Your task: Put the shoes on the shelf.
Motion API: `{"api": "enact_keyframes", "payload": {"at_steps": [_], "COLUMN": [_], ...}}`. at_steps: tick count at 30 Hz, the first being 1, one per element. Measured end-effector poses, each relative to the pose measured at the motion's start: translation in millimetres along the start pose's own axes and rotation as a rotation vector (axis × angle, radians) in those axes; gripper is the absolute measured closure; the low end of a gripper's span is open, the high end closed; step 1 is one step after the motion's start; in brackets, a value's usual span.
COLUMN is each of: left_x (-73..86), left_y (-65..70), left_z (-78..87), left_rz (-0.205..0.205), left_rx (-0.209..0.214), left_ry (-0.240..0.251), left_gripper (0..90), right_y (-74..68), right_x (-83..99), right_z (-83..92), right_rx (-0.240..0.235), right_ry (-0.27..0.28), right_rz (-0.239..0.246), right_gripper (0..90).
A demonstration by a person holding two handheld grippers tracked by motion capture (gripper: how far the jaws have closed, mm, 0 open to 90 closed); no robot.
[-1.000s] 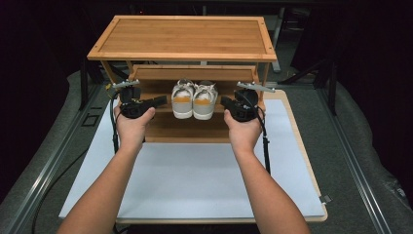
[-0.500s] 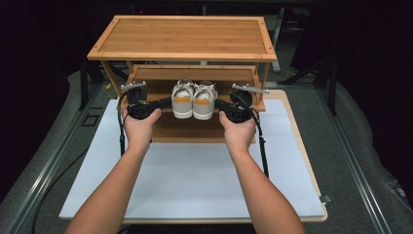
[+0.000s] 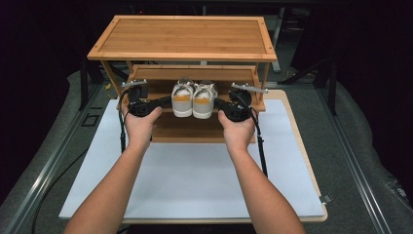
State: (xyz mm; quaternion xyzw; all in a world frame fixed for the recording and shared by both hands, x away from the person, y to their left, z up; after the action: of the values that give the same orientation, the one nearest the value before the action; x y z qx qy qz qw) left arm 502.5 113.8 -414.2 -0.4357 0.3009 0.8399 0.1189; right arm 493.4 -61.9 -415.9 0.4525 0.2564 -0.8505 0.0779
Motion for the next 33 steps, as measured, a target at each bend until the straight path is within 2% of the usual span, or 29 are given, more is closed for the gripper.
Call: {"api": "enact_keyframes", "payload": {"at_steps": [3, 7, 8, 13, 14, 19, 20, 21, 22, 25, 26, 29, 33], "left_x": [-1.1, -4.2, -4.9, -8.5, -9.1, -13.1, -14.2, -15.9, -16.7, -19.8, -21.2, -23.4, -25.1], "left_y": [-0.6, -2.3, -2.9, -5.1, -5.7, -8.2, -9.2, -10.0, -11.2, -13.4, -14.2, -16.2, -18.7], "left_z": [-2.0, -5.8, -6.7, -12.5, -13.3, -18.3, -19.6, -21.6, -22.6, -26.1, -27.3, -30.2, -33.4], "left_rz": [0.001, 0.004, 0.004, 0.010, 0.006, 0.000, -0.005, 0.005, 0.005, -0.001, 0.000, 0.009, 0.023], "left_rx": [-0.002, -0.014, -0.017, -0.026, -0.027, -0.028, -0.030, -0.033, -0.036, -0.046, -0.049, -0.058, -0.051], "left_ry": [0.002, 0.000, -0.001, 0.003, 0.002, -0.011, -0.011, -0.002, -0.006, -0.016, -0.015, -0.016, -0.007], "left_gripper": [89.7, 89.7, 89.7, 89.7, 89.7, 89.7, 89.7, 89.7, 89.7, 89.7, 89.7, 89.7, 89.7], "right_y": [1.1, 4.7, 4.5, 7.1, 8.4, 12.5, 13.1, 13.6, 13.5, 14.4, 15.4, 16.1, 18.6], "right_x": [-1.8, -3.5, -5.6, -9.3, -11.4, -16.5, -15.6, -18.7, -18.4, -22.2, -21.8, -25.8, -29.3], "right_z": [-2.2, -4.9, -6.9, -10.9, -13.0, -19.0, -18.6, -21.5, -22.1, -26.6, -26.7, -31.1, -36.2], "right_rx": [0.001, 0.010, 0.001, 0.032, 0.046, 0.048, 0.046, 0.047, 0.041, 0.042, 0.056, 0.072, 0.076], "right_ry": [0.011, -0.003, 0.014, -0.009, 0.005, 0.006, -0.017, 0.011, -0.005, 0.004, -0.016, -0.015, -0.012], "right_rz": [-0.006, -0.015, -0.017, 0.010, 0.009, 0.010, 0.012, 0.008, 0.009, 0.008, 0.014, 0.028, 0.007], "right_gripper": [90.0, 90.0, 90.0, 90.0, 90.0, 90.0, 90.0, 90.0, 90.0, 90.0, 90.0, 90.0, 90.0]}}
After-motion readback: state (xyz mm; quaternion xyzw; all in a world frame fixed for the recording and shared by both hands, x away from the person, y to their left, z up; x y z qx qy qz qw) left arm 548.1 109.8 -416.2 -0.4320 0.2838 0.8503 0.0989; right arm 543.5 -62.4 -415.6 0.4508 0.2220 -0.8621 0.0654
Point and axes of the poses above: each handheld gripper's, and its own axes: z roughly backward along the jaws, x roughly out of its underside, y roughly to its right, the point moved 10 cm from there along -z, roughly forward along the jaws, and after that the axes turned 3 degrees about -y, right-handed, at the moved point
